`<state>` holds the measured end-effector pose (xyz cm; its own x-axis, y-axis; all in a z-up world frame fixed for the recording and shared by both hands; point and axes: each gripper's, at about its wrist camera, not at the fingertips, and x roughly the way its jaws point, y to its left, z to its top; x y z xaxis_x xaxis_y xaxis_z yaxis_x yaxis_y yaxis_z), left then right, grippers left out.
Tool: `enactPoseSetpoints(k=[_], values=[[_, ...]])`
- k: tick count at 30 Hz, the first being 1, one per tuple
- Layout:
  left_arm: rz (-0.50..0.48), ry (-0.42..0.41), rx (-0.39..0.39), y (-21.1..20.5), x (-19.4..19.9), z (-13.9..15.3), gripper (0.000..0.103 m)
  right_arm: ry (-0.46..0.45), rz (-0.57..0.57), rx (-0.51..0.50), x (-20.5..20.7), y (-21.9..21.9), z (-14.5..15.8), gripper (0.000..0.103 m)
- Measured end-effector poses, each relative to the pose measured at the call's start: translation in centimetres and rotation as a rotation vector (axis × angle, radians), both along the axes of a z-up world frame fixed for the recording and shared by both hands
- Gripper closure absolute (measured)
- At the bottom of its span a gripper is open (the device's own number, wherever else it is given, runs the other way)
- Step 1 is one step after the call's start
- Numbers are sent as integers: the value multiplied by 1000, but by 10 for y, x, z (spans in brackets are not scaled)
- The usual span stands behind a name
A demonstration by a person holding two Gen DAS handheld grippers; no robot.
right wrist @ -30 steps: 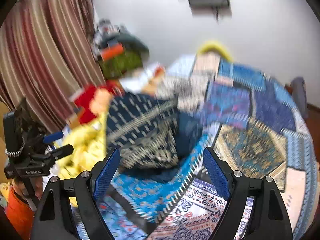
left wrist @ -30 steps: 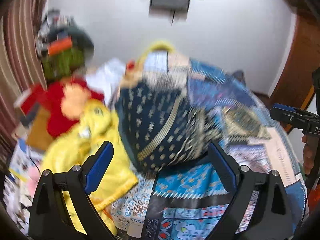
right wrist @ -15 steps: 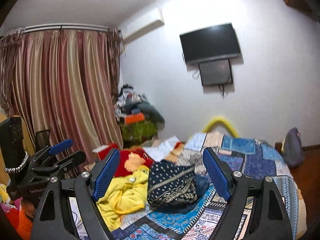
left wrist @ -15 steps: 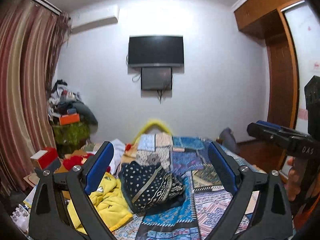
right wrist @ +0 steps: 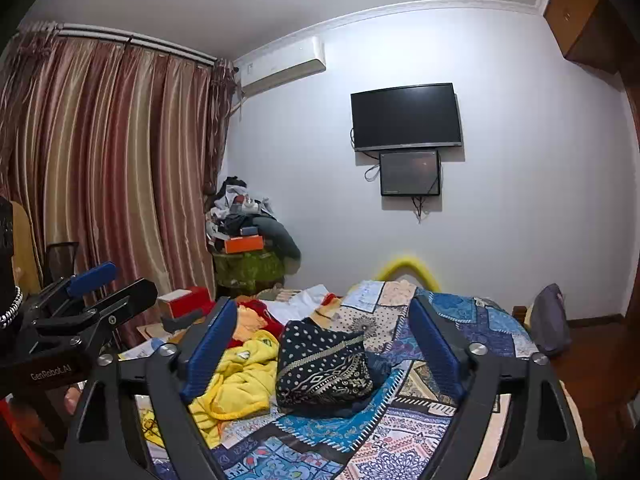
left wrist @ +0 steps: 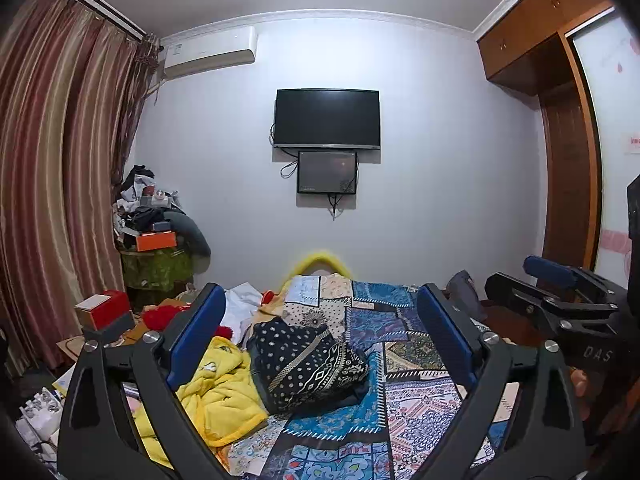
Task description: Fold large clothes
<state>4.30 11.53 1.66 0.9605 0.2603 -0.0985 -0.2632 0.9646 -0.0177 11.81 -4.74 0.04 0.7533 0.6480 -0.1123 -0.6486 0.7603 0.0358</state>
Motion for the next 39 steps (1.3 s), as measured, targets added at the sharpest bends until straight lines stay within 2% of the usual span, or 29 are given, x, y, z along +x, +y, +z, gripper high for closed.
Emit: enactPoseSetpoints(k=[1,5,17,39], values=[[3,0,-1,0,-1,-1,2,2,-4,-1,0,-1,-1,5],[10,8,-8,2,2,-4,1,-3,-34,-12,1,-2,-3,0],[19,37,-12,0,12,-14,1,26,-62,-21,12,0,-8,0],[-3,55,-34,7,16,-16,1,29,-67,-13,13,-1,-8,0]])
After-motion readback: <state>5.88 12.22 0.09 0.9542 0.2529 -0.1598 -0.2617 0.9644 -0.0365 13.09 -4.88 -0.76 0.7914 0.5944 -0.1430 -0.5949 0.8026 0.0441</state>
